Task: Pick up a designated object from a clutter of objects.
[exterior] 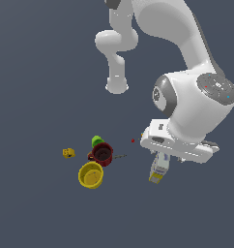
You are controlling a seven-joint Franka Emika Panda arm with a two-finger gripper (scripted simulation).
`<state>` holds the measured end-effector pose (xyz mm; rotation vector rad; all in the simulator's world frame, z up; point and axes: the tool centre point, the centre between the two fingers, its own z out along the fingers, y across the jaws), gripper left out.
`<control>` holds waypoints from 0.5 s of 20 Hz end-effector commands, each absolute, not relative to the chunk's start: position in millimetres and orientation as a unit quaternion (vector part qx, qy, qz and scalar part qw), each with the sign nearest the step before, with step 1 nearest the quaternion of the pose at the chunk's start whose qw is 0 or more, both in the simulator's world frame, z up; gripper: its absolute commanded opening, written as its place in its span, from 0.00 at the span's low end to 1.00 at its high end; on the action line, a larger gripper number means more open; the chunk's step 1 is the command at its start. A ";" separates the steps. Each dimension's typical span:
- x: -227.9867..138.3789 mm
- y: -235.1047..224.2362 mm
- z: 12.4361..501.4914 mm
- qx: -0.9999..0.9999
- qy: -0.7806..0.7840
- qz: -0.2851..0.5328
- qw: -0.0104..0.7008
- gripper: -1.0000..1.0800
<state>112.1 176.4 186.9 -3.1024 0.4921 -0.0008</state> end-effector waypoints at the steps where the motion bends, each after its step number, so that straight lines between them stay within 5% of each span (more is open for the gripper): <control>1: 111.4 176.3 173.3 -0.988 0.157 0.000 0.000 0.96; 10: 112.6 176.9 152.1 -0.987 0.158 0.000 0.000 0.96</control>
